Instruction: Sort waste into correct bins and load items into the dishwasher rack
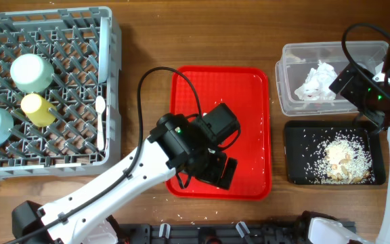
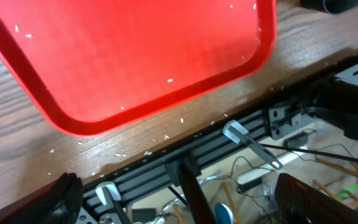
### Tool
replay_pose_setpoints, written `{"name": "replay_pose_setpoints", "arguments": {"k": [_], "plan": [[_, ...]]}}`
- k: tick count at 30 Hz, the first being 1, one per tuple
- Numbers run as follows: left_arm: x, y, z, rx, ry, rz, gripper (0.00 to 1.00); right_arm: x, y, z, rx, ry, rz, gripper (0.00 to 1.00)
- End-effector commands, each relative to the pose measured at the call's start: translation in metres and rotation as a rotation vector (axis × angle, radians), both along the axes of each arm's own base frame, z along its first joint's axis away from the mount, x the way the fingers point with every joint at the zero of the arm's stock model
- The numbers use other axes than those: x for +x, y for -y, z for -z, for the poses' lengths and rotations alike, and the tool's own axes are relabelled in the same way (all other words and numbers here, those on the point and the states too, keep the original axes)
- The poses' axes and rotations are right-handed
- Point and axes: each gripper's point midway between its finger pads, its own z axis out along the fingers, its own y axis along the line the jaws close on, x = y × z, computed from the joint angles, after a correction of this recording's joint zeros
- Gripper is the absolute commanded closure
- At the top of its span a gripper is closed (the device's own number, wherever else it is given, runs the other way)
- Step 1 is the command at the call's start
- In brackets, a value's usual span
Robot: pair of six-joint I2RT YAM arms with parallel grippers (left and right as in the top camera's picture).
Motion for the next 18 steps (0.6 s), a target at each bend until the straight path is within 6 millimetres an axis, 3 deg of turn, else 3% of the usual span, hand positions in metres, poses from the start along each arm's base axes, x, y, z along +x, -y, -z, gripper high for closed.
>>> {"name": "replay_pose_setpoints", "arguments": {"k": [1, 6, 10, 13, 18], "plan": [[0.025, -0.006, -0.011, 0.012, 0.171, 0.006, 0.0, 0.002, 0.0, -0.006, 0.002, 0.022, 0.001, 0.0], [0.049, 0.017, -0.049, -0.146, 0.443, 0.287, 0.0, 0.002, 0.0, -0.006, 0.002, 0.022, 0.001, 0.0], [0.062, -0.004, -0.063, -0.168, 0.48, 0.245, 0.0, 0.002, 0.0, -0.006, 0.002, 0.022, 0.001, 0.0], [0.065, -0.039, -0.047, -0.162, 0.467, 0.155, 0.0, 0.002, 0.0, -0.006, 0.002, 0.022, 0.002, 0.0], [0.072, -0.078, -0.012, -0.245, 0.595, 0.02, 0.0, 0.002, 0.0, -0.006, 0.002, 0.022, 0.001, 0.0]]}}
